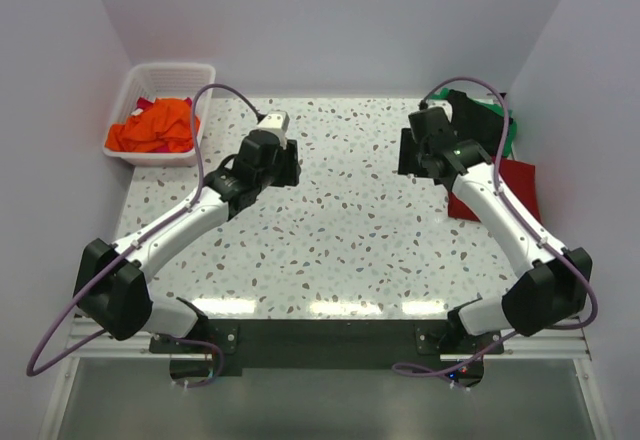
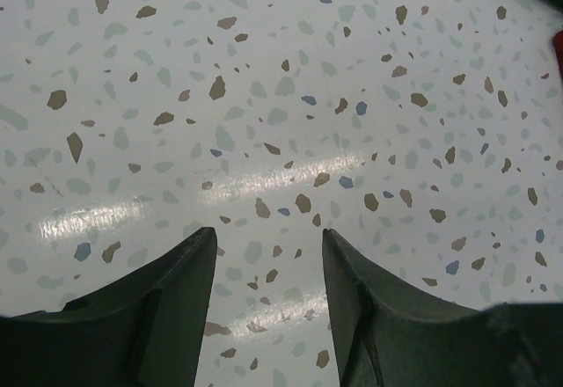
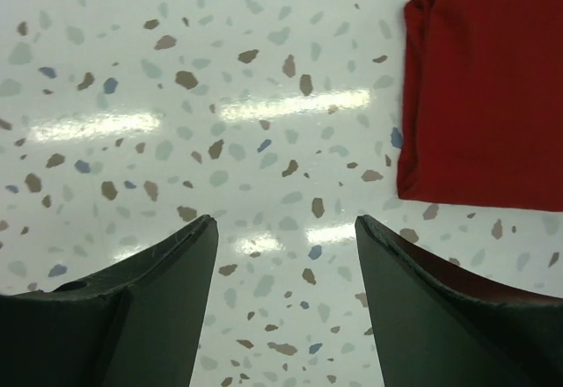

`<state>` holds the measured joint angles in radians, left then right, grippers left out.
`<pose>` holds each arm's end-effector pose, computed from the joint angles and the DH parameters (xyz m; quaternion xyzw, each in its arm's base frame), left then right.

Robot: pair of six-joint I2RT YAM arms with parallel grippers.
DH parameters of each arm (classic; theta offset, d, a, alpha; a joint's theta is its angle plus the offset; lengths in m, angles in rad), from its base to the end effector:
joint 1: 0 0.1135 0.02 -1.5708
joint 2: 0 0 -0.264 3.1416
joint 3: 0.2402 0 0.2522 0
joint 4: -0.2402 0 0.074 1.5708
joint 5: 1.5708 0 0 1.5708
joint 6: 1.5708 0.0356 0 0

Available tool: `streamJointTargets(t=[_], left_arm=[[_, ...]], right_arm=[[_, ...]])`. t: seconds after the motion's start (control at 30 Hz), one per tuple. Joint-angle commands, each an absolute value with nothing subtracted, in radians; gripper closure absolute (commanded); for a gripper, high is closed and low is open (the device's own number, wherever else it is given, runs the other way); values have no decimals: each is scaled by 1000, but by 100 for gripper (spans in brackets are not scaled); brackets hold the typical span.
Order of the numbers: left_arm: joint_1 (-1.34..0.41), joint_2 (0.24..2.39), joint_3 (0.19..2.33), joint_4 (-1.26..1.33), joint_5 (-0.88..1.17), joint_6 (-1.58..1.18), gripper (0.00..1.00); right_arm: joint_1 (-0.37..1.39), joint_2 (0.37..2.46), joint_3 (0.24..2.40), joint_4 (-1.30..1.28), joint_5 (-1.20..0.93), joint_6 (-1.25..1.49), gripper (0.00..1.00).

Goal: Fold and stack the t-shirts
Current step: Reset both grippers

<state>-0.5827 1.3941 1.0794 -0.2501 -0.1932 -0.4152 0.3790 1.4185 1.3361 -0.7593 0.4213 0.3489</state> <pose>0.2685 -0.1688 0.2963 0.0266 0.8729 -0.1554 0.4617 0.2841 0.0975 0.3347 0.0608 0.9146 -0.0585 0.3954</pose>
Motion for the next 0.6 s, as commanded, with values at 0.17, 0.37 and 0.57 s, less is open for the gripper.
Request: streamJointTargets(t=[0.17,0.37,0.57], left_arm=[[-574,1381,1066,-198,-202,-449,44],[-574,1379,1057,-187,-209,-449,44],[-574,1387,1051,-172,-212,-451,44]], right_arm=[[459,1353,1330,-703,321,394,32],[506,1364,1325,-680,337,400,32],[520,1382,1336,-664,351,387,32]])
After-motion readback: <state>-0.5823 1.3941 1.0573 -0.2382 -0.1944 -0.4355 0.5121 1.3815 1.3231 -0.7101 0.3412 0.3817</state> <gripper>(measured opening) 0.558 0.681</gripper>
